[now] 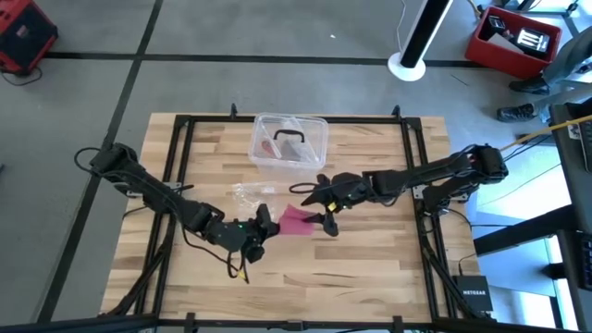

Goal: Roll bandage
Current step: Roll the pink bandage

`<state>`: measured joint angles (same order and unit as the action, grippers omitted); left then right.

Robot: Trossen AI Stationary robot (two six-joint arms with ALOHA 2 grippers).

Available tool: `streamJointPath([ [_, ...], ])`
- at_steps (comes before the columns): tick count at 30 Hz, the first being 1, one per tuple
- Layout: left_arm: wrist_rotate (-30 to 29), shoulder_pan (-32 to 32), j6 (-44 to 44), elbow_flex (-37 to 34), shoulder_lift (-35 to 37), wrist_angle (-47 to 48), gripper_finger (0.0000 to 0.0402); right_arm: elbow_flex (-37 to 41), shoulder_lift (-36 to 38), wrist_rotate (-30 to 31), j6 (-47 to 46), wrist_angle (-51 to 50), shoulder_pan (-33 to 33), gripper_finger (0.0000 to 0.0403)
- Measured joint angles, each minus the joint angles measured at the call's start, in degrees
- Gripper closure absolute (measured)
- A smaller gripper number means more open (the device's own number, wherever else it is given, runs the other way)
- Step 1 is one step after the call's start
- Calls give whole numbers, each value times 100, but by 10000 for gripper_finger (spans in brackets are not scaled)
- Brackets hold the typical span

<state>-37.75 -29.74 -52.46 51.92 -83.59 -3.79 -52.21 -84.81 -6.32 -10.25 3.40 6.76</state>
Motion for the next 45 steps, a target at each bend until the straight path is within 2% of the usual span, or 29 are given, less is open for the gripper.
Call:
streamJointPath([
  [6, 4, -2, 123, 0, 0, 5, 392, 0, -68, -141, 15, 107, 0, 237],
  [13, 1, 0, 134, -2, 0, -28, 394, 0, -67, -30, 170, -28, -4, 382],
  [16, 0, -36, 385, -2, 0, -26, 394, -16, 83, 260, 314, -250, -4, 387],
  [22, 2, -289, 763, -2, 2, -28, 394, -530, 584, 1152, 971, -1595, -274, 396],
  [26, 4, -467, 1033, -2, 2, -34, 394, -627, 666, 1679, 1354, -2038, -615, 386],
  [29, -3, -586, 1433, -2, -30, -38, 394, -623, 642, 1499, 1447, -2285, -883, 384],
  [36, 0, -680, 1585, -6, -67, -31, 394, -649, 614, 1231, 939, -1964, -979, 371],
  [39, -3, -658, 1738, -5, -68, -37, 394, -843, 614, 1105, 871, -2356, -981, 326],
  [42, 0, -662, 1906, -6, -68, -36, 394, -1161, 636, 1129, 1098, -2793, -981, 259],
  [45, 4, -675, 2047, -7, -68, -22, 394, -1813, 692, 1332, 1506, -3604, -979, 192],
])
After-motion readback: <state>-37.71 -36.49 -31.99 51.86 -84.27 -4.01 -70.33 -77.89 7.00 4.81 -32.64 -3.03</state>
